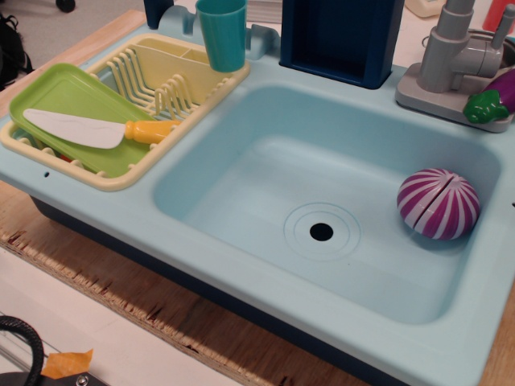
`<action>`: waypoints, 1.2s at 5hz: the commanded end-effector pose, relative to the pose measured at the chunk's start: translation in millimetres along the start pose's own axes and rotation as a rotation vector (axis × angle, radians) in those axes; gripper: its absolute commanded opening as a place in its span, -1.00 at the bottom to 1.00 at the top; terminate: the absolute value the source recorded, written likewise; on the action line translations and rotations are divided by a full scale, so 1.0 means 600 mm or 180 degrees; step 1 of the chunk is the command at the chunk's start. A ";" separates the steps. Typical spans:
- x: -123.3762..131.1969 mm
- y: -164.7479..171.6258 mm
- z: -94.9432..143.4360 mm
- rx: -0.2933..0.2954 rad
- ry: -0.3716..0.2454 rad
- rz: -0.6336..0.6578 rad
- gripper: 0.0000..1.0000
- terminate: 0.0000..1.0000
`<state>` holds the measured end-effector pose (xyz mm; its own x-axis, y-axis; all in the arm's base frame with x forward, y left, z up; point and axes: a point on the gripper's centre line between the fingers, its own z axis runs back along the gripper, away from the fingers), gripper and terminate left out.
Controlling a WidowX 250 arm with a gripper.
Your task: Put cup from counter or drying rack into sink
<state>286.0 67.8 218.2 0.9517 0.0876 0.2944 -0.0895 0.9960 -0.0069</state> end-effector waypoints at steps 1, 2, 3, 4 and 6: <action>0.000 0.000 0.000 0.0000 0.0000 0.0000 1.00 -1.00; 0.025 0.006 -0.009 0.0050 -0.0066 -0.0059 1.00 -1.00; 0.040 0.010 -0.022 0.0025 -0.0119 -0.0114 1.00 -1.00; 0.052 0.019 -0.033 0.0020 -0.0169 -0.0164 1.00 -1.00; 0.065 0.024 -0.062 -0.0088 -0.0120 -0.0187 1.00 -1.00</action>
<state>331.9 83.6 175.8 0.9597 0.0256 0.2799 -0.0156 0.9992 -0.0379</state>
